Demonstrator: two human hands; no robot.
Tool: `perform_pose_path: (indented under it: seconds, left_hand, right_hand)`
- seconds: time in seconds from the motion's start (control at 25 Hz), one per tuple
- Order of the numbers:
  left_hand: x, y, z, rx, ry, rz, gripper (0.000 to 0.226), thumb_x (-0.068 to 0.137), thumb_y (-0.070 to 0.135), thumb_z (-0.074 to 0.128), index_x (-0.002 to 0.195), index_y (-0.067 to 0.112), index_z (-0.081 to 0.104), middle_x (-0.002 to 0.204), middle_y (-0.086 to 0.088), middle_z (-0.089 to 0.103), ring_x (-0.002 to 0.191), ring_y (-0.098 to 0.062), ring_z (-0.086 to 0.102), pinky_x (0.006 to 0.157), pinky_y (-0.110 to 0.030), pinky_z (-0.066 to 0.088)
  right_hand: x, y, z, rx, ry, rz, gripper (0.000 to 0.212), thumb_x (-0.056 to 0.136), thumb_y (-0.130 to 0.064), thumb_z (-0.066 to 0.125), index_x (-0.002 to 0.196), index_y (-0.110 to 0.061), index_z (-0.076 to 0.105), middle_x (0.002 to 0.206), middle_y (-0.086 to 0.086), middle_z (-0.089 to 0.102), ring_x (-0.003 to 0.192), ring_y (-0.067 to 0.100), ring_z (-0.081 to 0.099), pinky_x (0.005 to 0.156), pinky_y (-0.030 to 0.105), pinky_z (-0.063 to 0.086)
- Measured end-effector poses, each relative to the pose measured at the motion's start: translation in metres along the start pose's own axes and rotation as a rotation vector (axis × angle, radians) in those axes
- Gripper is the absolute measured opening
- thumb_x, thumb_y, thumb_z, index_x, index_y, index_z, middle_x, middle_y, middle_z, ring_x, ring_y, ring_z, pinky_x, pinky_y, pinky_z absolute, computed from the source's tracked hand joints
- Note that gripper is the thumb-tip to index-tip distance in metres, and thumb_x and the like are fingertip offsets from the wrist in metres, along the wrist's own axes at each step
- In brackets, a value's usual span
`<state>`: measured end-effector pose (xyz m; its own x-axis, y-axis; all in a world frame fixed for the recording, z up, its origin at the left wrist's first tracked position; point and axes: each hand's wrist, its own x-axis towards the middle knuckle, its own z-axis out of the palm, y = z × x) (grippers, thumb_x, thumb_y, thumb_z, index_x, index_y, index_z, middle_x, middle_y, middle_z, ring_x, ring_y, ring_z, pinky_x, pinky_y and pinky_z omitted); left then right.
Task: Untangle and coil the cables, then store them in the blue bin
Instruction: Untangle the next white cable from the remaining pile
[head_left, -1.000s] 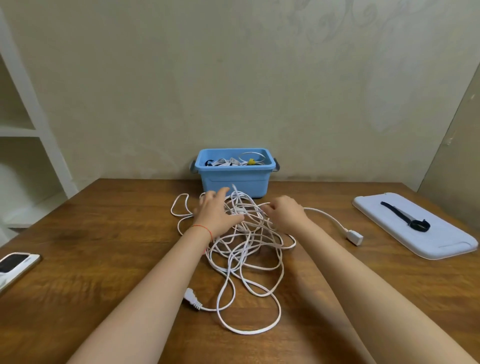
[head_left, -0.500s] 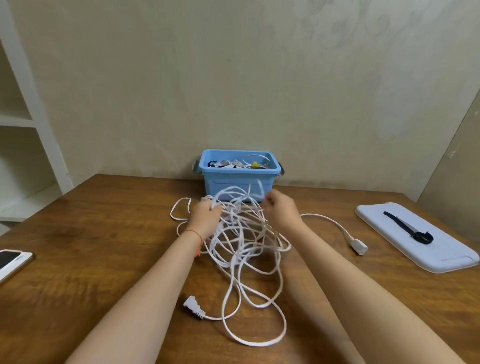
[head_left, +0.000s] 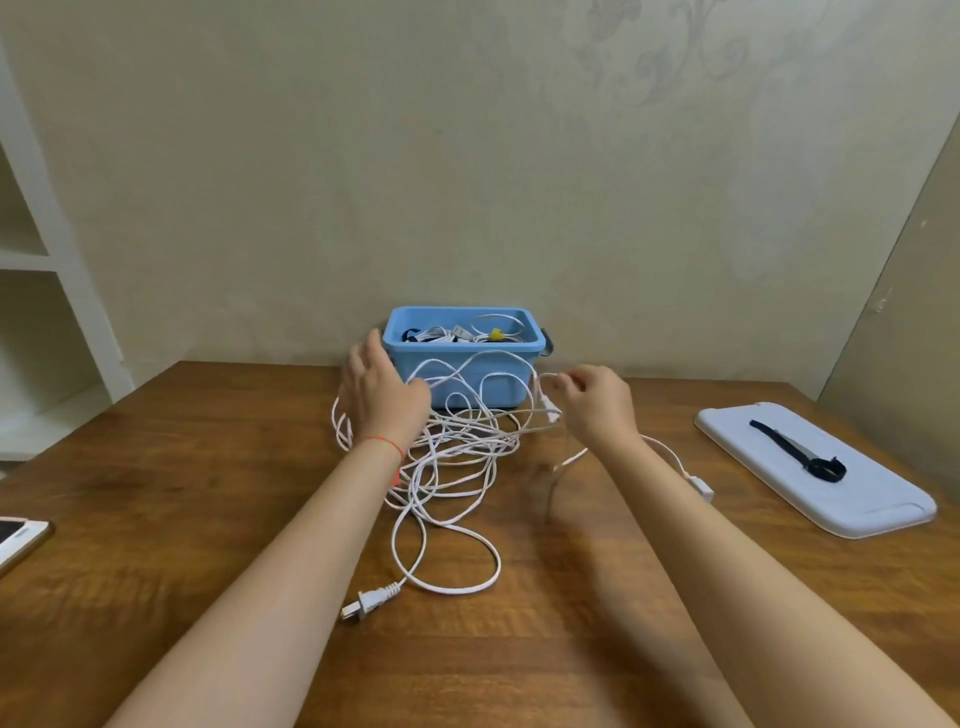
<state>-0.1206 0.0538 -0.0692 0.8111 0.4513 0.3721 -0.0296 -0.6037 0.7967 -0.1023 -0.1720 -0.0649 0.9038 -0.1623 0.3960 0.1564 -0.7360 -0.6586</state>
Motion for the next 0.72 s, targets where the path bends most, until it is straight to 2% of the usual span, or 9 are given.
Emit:
perform_pose_path:
  seconds: [0.04,0.12,0.2,0.28,0.36,0.44,0.52,0.6,0.72]
  left_hand:
    - [-0.011,0.006,0.005,-0.031,-0.062,0.109,0.061,0.088,0.013,0.059,0.146,0.017,0.040,0.148,-0.011,0.039,0.137,-0.029,0.038,0.112,-0.044,0.035]
    - [-0.033,0.015,0.019,0.088,-0.372,0.330,0.044,0.090,0.026,0.062,0.133,0.025,0.056,0.136,-0.004,0.051,0.129,-0.025,0.046,0.105,-0.041,0.041]
    - [-0.053,0.014,0.033,0.484,-0.740,0.436,0.052,0.089,0.047,0.061,0.139,0.034,0.052,0.150,-0.001,0.040,0.139,-0.027,0.035,0.112,-0.045,0.030]
    - [-0.059,-0.003,0.042,0.774,-0.874,0.387,0.061,0.091,0.060,0.052,0.148,0.041,0.039,0.162,0.000,0.021,0.147,-0.029,0.023,0.117,-0.050,0.018]
    - [-0.051,-0.023,0.038,0.792,-0.780,0.319,0.051,0.096,0.059,0.042,0.146,0.049,0.037,0.162,0.001,0.023,0.146,-0.028,0.028,0.116,-0.052,0.019]
    - [-0.035,-0.040,0.028,0.790,-0.614,0.167,0.046,0.098,0.045,0.041,0.144,0.050,0.040,0.160,0.000,0.026,0.143,-0.027,0.033,0.114,-0.054,0.022]
    - [-0.019,-0.048,0.014,0.882,-0.448,-0.045,0.047,0.096,0.032,0.046,0.142,0.037,0.047,0.156,-0.005,0.031,0.141,-0.030,0.032,0.113,-0.057,0.025]
    - [-0.016,-0.043,0.009,0.977,-0.365,-0.116,0.043,0.094,0.031,0.049,0.135,0.024,0.055,0.148,-0.010,0.039,0.138,-0.032,0.034,0.110,-0.057,0.028]
    - [-0.026,-0.024,0.024,0.782,-0.258,0.096,0.032,0.095,0.030,0.050,0.123,0.021,0.061,0.135,-0.009,0.049,0.128,-0.028,0.042,0.106,-0.049,0.034]
  right_hand:
    - [-0.004,-0.002,0.000,0.012,-0.019,-0.009,0.027,0.100,-0.020,0.051,0.079,-0.007,0.061,0.080,0.008,0.063,0.075,0.022,0.052,0.060,0.030,0.029]
    - [-0.006,-0.009,-0.002,0.121,-0.077,0.017,0.020,0.102,-0.015,0.045,0.087,-0.011,0.057,0.081,0.004,0.061,0.071,0.019,0.053,0.057,0.024,0.037]
    - [-0.006,-0.015,-0.006,0.268,-0.121,0.090,0.019,0.103,-0.013,0.039,0.095,-0.008,0.055,0.082,0.009,0.061,0.062,0.017,0.055,0.043,0.014,0.038]
    - [-0.002,-0.010,-0.012,0.325,-0.042,0.158,0.020,0.103,-0.014,0.037,0.101,-0.008,0.055,0.094,0.013,0.063,0.069,0.025,0.060,0.051,0.017,0.044]
    - [0.003,0.005,-0.026,0.291,0.115,0.234,0.025,0.103,-0.014,0.036,0.109,-0.004,0.057,0.109,0.016,0.064,0.090,0.032,0.060,0.071,0.029,0.044]
    - [0.003,0.028,-0.044,0.246,0.254,0.334,0.028,0.104,-0.013,0.034,0.116,0.001,0.055,0.117,0.020,0.062,0.100,0.032,0.056,0.076,0.031,0.037]
    - [0.002,0.050,-0.061,0.236,0.320,0.422,0.029,0.104,-0.011,0.032,0.121,0.003,0.050,0.123,0.022,0.059,0.109,0.035,0.056,0.077,0.032,0.036]
    - [0.002,0.065,-0.067,0.204,0.264,0.477,0.031,0.103,-0.008,0.033,0.128,0.004,0.049,0.127,0.022,0.057,0.114,0.037,0.055,0.079,0.033,0.038]
    - [-0.005,0.071,-0.052,-0.087,0.082,0.492,0.038,0.096,-0.003,0.041,0.132,0.004,0.046,0.136,0.026,0.045,0.123,0.039,0.046,0.092,0.039,0.041]
